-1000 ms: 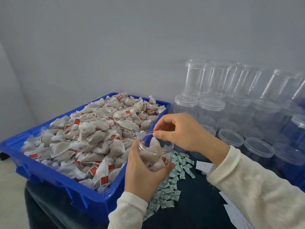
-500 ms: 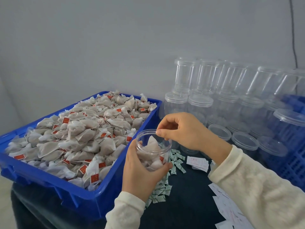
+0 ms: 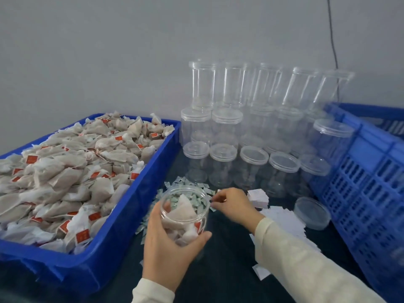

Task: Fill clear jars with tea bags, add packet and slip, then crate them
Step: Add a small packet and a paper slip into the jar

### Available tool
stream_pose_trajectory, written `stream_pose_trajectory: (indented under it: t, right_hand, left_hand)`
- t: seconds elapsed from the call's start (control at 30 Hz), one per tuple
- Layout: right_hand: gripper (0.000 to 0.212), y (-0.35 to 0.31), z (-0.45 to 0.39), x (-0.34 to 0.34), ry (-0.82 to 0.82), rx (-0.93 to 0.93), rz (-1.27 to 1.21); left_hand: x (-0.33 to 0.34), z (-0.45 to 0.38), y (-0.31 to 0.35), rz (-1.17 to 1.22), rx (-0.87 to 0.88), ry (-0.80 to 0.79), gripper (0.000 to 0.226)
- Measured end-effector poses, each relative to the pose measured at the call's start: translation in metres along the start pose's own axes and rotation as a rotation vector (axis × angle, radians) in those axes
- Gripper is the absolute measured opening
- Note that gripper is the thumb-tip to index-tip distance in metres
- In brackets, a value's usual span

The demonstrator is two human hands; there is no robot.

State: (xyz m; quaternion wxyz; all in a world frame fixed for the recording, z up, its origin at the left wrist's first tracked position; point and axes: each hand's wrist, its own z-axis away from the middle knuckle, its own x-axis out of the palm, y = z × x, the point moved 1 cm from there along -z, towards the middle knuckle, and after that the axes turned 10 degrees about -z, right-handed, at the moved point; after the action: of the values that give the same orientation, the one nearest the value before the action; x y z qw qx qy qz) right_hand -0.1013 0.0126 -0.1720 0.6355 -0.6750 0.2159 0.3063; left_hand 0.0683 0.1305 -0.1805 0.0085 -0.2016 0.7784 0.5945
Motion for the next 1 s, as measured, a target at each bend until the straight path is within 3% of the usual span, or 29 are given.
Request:
stream_pose_trajectory:
  t: [0.33, 0.5, 0.67, 0.87, 1.0]
  right_hand:
    - [0.026, 0.016, -0.023, 0.041, 0.057, -0.063, 0.452]
    - [0.026, 0.018, -0.026, 0.039, 0.027, -0.073, 0.541]
    - [0.024, 0.0, -0.012, 0.005, 0.098, -0.099, 0.345]
    - [0.009, -0.058, 0.031, -0.052, 0.12, -0.285, -0.359]
    - [0.02, -0.087, 0.063, -0.059, 0.032, -0.437, -0.41]
  left_hand:
    - [0.001, 0.004, -0.004, 0.011, -0.025, -0.001, 0.111]
    - [0.001, 0.001, -0.006, -0.003, -0.008, 0.018, 0.096]
    - [0.001, -0.002, -0.008, -0.035, -0.019, 0.025, 0.101]
    - [0.007, -0.003, -0.002, -0.022, 0.007, 0.0, 0.103]
    - [0.015, -0.003, 0.004, -0.013, 0.04, 0.007, 0.101]
